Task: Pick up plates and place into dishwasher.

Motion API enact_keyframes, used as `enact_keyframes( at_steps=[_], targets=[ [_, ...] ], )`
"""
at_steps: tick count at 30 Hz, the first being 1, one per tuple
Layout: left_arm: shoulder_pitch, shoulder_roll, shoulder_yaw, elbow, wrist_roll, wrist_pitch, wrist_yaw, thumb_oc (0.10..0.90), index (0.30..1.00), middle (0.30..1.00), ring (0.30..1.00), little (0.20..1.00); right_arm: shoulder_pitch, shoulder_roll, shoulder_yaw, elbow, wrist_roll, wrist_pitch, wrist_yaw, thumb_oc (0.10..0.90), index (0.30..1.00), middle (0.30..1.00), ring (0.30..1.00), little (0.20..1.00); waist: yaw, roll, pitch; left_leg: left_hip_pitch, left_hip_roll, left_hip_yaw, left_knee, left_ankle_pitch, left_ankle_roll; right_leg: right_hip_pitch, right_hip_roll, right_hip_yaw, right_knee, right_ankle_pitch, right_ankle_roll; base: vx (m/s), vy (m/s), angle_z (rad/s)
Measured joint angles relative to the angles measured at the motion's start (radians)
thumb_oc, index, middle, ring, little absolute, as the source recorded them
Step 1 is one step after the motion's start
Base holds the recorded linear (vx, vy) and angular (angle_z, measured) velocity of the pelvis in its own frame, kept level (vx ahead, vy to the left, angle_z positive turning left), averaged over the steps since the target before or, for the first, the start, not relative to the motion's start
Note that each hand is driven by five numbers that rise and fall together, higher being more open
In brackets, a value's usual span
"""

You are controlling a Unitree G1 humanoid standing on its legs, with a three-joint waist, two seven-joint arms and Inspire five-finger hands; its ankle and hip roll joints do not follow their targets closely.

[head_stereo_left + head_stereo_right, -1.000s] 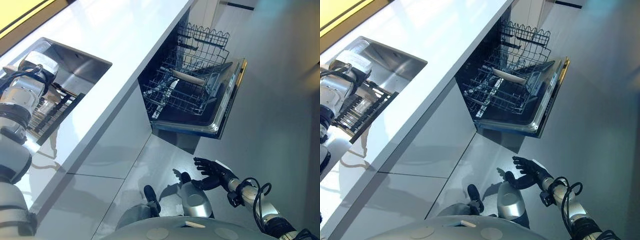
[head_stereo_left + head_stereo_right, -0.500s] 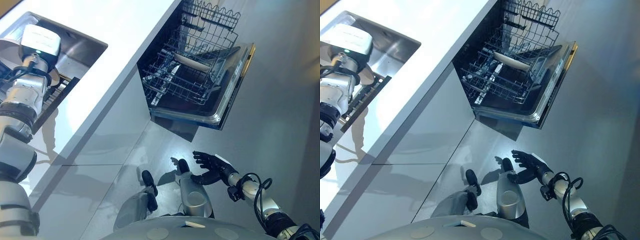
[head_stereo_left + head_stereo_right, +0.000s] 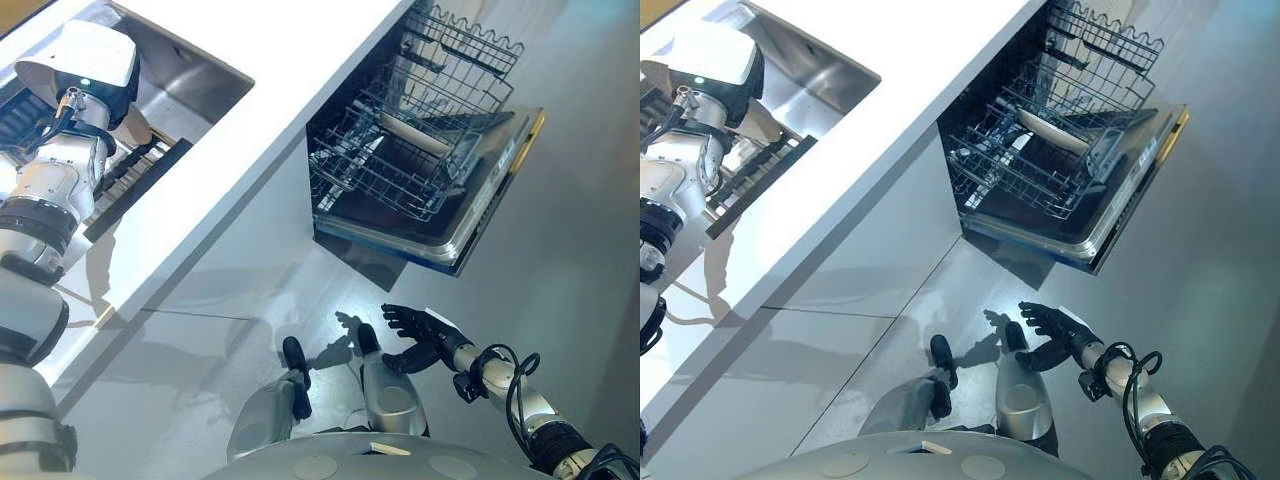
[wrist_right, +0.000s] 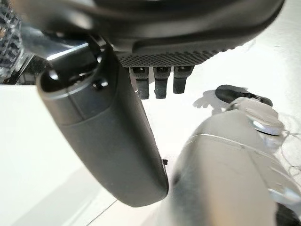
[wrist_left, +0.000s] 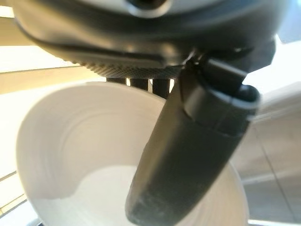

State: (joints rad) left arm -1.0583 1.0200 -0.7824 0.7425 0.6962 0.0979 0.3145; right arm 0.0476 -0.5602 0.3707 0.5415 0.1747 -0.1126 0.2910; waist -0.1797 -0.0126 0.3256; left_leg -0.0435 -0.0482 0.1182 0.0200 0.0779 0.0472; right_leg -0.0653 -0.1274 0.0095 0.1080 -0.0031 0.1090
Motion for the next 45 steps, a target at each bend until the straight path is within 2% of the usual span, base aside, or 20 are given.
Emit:
enact_keyframes(
  at_steps=[9,12,15,20,22,24,26,28,29,32,36,40,43,45],
  targets=[
    [0.010,0.156,0.084,-0.176,-0.040,-0.012,0.001,0.100,0.300,0.300,0.300,0.200,-0.005,0.064,-0.001,-0.072,0.000,0.026,-0.009,0.800,0.900,0.900,0.900,0.900,0.057,0.002,-0.011,0.076,0.016,-0.066,-0.062,0.032,-0.020,0.132,0.024,-0.052,-0.103,0.010,-0.015,-0.05,-0.137,0.22],
    [0.040,0.208,0.112,-0.239,-0.039,-0.015,0.001,0.100,0.300,0.300,0.300,0.200,-0.002,0.081,0.000,-0.076,0.000,0.031,-0.017,0.800,0.900,0.900,0.900,0.900,0.070,0.004,-0.060,0.079,0.019,-0.086,-0.091,0.045,-0.026,0.147,0.032,-0.052,-0.134,0.013,-0.020,-0.06,-0.093,0.22],
    [0.046,0.229,0.116,-0.242,-0.048,-0.027,0.002,0.100,0.300,0.300,0.300,0.200,0.003,0.083,0.000,-0.076,0.000,0.036,-0.023,0.800,0.900,0.900,0.900,0.900,0.089,0.002,-0.096,0.108,0.023,-0.097,-0.108,0.049,-0.030,0.190,0.036,-0.058,-0.166,0.015,-0.022,-0.05,-0.075,0.15],
    [0.051,0.263,0.124,-0.260,-0.117,-0.044,0.012,0.100,0.300,0.300,0.300,0.200,0.021,0.084,-0.001,-0.076,0.001,0.049,-0.033,0.800,0.900,0.900,0.900,0.900,0.105,0.005,-0.148,0.109,0.029,-0.111,-0.108,0.051,-0.038,0.206,0.045,-0.074,-0.179,0.018,-0.028,-0.04,-0.049,0.09],
    [0.091,0.267,0.170,-0.274,-0.159,-0.062,0.032,0.100,0.300,0.300,0.300,0.200,0.032,0.084,-0.002,-0.080,0.003,0.049,-0.048,0.800,0.900,0.900,0.900,0.900,0.105,0.009,-0.162,0.109,0.029,-0.112,-0.108,0.045,-0.048,0.207,0.048,-0.074,-0.179,0.019,-0.028,-0.06,-0.041,0.03],
    [0.198,0.265,0.286,-0.336,-0.244,-0.086,0.064,0.100,0.300,0.300,0.300,0.200,0.055,0.080,-0.007,-0.135,0.023,0.049,-0.122,0.800,0.900,0.900,0.900,0.900,0.104,0.016,-0.169,0.108,0.031,-0.118,-0.109,0.048,-0.052,0.207,0.052,-0.073,-0.179,0.022,-0.033,-0.07,-0.024,0.03],
    [0.339,0.237,0.420,-0.405,-0.322,-0.120,0.095,0.100,0.300,0.300,0.300,0.200,0.074,0.094,-0.030,-0.213,0.031,0.037,-0.272,0.800,0.900,0.900,0.900,0.900,0.100,0.025,-0.176,0.108,0.033,-0.117,-0.113,0.049,-0.054,0.207,0.054,-0.071,-0.179,0.024,-0.037,-0.06,0.005,-0.02],
    [0.445,0.194,0.513,-0.472,-0.372,-0.142,0.104,0.100,0.300,0.300,0.300,0.200,0.075,0.130,-0.093,-0.266,0.033,0.022,-0.408,0.800,0.900,0.900,0.900,0.900,0.102,0.034,-0.186,0.106,0.034,-0.109,-0.113,0.050,-0.054,0.199,0.054,-0.065,-0.177,0.024,-0.037,-0.04,0.018,-0.11],
    [0.518,0.148,0.589,-0.522,-0.395,-0.146,0.106,0.100,0.300,0.300,0.300,0.200,0.076,0.151,-0.143,-0.320,0.032,0.020,-0.474,0.800,0.900,0.900,0.900,0.900,0.107,0.044,-0.193,0.103,0.034,-0.099,-0.113,0.050,-0.053,0.191,0.054,-0.052,-0.177,0.025,-0.038,-0.03,0.021,-0.18],
    [0.613,0.073,0.648,-0.598,-0.466,-0.181,0.112,0.100,0.300,0.300,0.300,0.200,0.051,0.174,-0.246,-0.456,0.030,-0.040,-0.647,0.800,0.900,0.900,0.900,0.900,0.105,0.051,-0.203,0.107,0.034,-0.092,-0.113,0.048,-0.050,0.192,0.054,-0.041,-0.177,0.027,-0.040,-0.03,0.030,-0.10],
    [0.642,0.001,0.694,-0.690,-0.574,-0.192,0.110,0.100,0.300,0.300,0.300,0.200,-0.001,0.167,-0.327,-0.591,-0.025,-0.115,-0.775,0.800,0.900,0.900,0.900,0.900,0.105,0.052,-0.204,0.108,0.035,-0.089,-0.112,0.047,-0.050,0.193,0.055,-0.039,-0.179,0.028,-0.041,-0.03,0.009,-0.02],
    [0.668,-0.076,0.720,-0.779,-0.685,-0.214,0.086,0.100,0.300,0.300,0.300,0.200,-0.056,0.072,-0.332,-0.674,-0.124,-0.188,-0.831,0.800,0.900,0.900,0.900,0.900,0.116,0.052,-0.205,0.116,0.035,-0.086,-0.111,0.052,-0.044,0.202,0.054,-0.039,-0.181,0.028,-0.041,-0.01,-0.004,-0.01],
    [0.674,-0.139,0.720,-0.825,-0.764,-0.232,0.039,0.100,0.300,0.300,0.300,0.200,-0.144,0.026,-0.313,-0.718,-0.200,-0.220,-0.811,0.800,0.900,0.900,0.900,0.900,0.123,0.052,-0.205,0.120,0.035,-0.095,-0.109,0.052,-0.044,0.215,0.056,-0.047,-0.193,0.029,-0.043,-0.02,-0.018,0.07],
    [0.675,-0.161,0.718,-0.859,-0.807,-0.233,-0.001,0.100,0.300,0.300,0.300,0.200,-0.208,0.003,-0.280,-0.738,-0.213,-0.218,-0.748,0.800,0.900,0.900,0.900,0.900,0.131,0.052,-0.205,0.120,0.039,-0.095,-0.109,0.052,-0.045,0.216,0.059,-0.049,-0.194,0.030,-0.044,-0.01,-0.009,0.03]
  ],
)
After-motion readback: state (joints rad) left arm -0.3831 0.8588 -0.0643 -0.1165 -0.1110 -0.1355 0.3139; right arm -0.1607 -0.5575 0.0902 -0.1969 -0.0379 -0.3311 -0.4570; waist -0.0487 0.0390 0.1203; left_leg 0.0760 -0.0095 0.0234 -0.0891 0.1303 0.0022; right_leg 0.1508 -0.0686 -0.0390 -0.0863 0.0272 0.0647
